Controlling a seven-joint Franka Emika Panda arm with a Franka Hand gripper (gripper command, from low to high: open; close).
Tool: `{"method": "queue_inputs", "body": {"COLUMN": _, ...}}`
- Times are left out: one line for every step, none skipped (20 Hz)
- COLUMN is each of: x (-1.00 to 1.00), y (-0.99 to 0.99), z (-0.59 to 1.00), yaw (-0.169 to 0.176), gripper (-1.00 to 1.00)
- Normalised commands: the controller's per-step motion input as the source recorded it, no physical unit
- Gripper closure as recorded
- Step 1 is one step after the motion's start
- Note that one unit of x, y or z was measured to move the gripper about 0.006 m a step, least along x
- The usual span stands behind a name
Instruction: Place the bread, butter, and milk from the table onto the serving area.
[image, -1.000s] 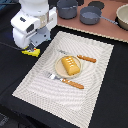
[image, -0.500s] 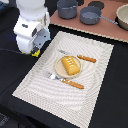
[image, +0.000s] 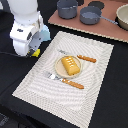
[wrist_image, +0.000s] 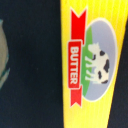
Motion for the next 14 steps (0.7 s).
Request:
{"method": "queue_inputs", "body": {"x": -0.17, "y": -0.06, "z": -0.24, "yaw": 0.000, "gripper": -1.00}}
{"method": "queue_inputs", "body": {"x": -0.18, "y": -0.05, "z": -0.24, "yaw": 0.000, "gripper": -1.00}}
{"method": "queue_inputs", "body": {"x": -0.16, "y": -0.03, "z": -0.24, "yaw": 0.000, "gripper": -1.00}}
{"method": "queue_inputs", "body": {"x": -0.16, "y": 0.00, "z": -0.25, "yaw": 0.000, "gripper": -1.00}}
{"method": "queue_inputs", "body": {"x": -0.16, "y": 0.00, "z": -0.25, "yaw": 0.000, "gripper": -1.00}}
{"method": "queue_inputs", "body": {"x": -0.15, "y": 0.00, "z": -0.23, "yaw": 0.000, "gripper": 1.00}}
{"method": "queue_inputs", "body": {"x": -0.16, "y": 0.00, "z": -0.22, "yaw": 0.000, "gripper": 1.00}}
{"method": "queue_inputs", "body": {"x": -0.14, "y": 0.00, "z": -0.19, "yaw": 0.000, "gripper": 1.00}}
{"method": "queue_inputs", "body": {"x": -0.13, "y": 0.00, "z": -0.17, "yaw": 0.002, "gripper": 1.00}}
{"method": "queue_inputs", "body": {"x": -0.15, "y": 0.00, "z": -0.16, "yaw": 0.004, "gripper": 1.00}}
{"method": "queue_inputs", "body": {"x": -0.15, "y": 0.00, "z": -0.15, "yaw": 0.004, "gripper": 1.00}}
{"method": "queue_inputs", "body": {"x": -0.14, "y": 0.00, "z": -0.16, "yaw": 0.005, "gripper": 1.00}}
{"method": "queue_inputs", "body": {"x": -0.15, "y": 0.00, "z": -0.17, "yaw": 0.006, "gripper": 1.00}}
{"method": "queue_inputs", "body": {"x": -0.14, "y": 0.00, "z": -0.17, "yaw": 0.012, "gripper": 1.00}}
